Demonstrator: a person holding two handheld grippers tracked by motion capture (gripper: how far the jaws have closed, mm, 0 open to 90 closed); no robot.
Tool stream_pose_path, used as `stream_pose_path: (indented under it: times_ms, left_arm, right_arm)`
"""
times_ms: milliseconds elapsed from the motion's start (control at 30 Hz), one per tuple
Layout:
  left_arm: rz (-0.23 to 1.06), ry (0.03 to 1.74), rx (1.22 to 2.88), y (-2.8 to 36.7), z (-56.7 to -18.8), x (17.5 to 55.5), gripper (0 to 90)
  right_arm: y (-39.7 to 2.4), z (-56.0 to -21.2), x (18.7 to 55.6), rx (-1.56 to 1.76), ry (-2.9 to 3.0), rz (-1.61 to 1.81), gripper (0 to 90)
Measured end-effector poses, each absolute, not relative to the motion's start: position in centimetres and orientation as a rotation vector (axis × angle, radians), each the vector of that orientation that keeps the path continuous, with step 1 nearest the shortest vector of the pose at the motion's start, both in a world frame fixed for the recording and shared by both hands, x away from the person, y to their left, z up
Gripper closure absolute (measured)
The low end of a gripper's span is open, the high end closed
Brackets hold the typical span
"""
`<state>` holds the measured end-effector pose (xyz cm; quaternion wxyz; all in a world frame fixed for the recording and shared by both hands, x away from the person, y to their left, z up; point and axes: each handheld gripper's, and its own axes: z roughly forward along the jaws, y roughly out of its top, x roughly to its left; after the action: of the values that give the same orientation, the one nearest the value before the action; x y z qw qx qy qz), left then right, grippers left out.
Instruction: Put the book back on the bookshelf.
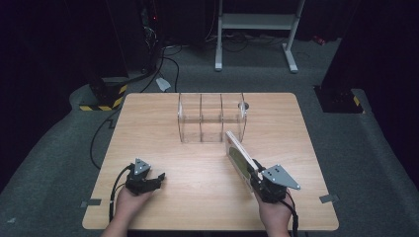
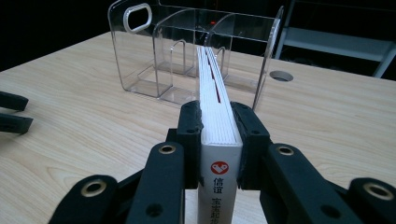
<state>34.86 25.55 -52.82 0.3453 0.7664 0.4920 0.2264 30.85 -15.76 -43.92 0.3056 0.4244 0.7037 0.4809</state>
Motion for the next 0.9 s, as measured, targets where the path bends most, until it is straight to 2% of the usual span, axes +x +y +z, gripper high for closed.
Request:
stream_pose_path:
  times_ms: [367,900]
  left_arm:
    - [0.587,1.278,1.989,25.5,-52.8,34.9,30.3]
    - [0.588,1.271,1.995,25.6,-52.8,34.9,30.2]
  right_arm:
    - [-15.3,-42.1,32.2,1.115,1.814,1.277,75.5]
    - [-12.9,-40.2,38.5,1.134,1.713,1.213,75.6]
